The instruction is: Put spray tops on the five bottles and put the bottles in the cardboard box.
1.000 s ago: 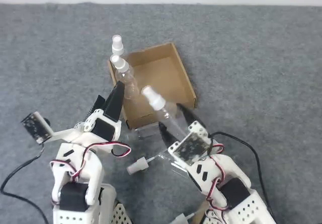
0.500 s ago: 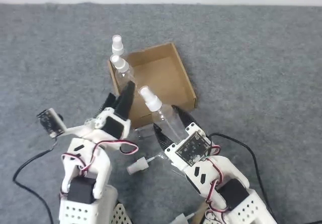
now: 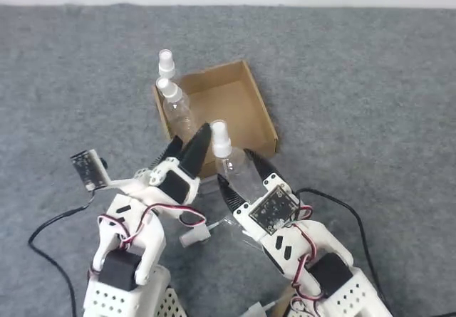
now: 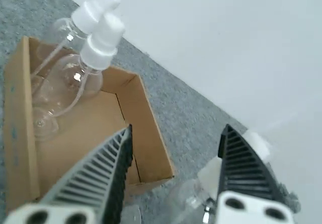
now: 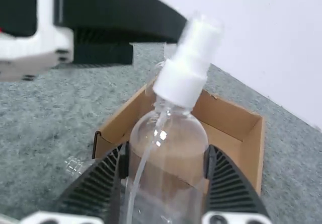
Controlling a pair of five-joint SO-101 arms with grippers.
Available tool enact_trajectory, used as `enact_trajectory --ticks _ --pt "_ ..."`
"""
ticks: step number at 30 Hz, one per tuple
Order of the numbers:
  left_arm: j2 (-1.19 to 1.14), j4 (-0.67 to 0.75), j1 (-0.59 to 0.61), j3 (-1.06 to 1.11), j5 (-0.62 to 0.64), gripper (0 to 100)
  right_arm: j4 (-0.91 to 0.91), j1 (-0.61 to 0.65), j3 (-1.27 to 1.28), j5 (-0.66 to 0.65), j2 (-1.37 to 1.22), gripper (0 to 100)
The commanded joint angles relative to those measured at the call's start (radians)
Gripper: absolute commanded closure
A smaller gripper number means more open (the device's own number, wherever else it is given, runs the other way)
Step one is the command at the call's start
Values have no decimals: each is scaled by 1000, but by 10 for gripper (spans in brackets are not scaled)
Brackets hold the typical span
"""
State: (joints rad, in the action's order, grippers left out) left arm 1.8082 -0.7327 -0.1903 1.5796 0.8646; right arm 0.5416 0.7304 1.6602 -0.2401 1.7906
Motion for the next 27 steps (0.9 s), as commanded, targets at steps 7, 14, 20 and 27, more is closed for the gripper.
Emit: enact_trajectory --ticks 7,14,20,27 --pt "17 -41 -58 -8 -26 739 -18 5 17 5 24 898" --pt "17 -89 -126 -13 -35 739 -18 5 20 5 24 898" --pt "18 -112 -152 -13 -60 739 -18 5 20 5 24 898" --pt "18 -112 -83 -42 -55 739 -16 4 20 5 24 898"
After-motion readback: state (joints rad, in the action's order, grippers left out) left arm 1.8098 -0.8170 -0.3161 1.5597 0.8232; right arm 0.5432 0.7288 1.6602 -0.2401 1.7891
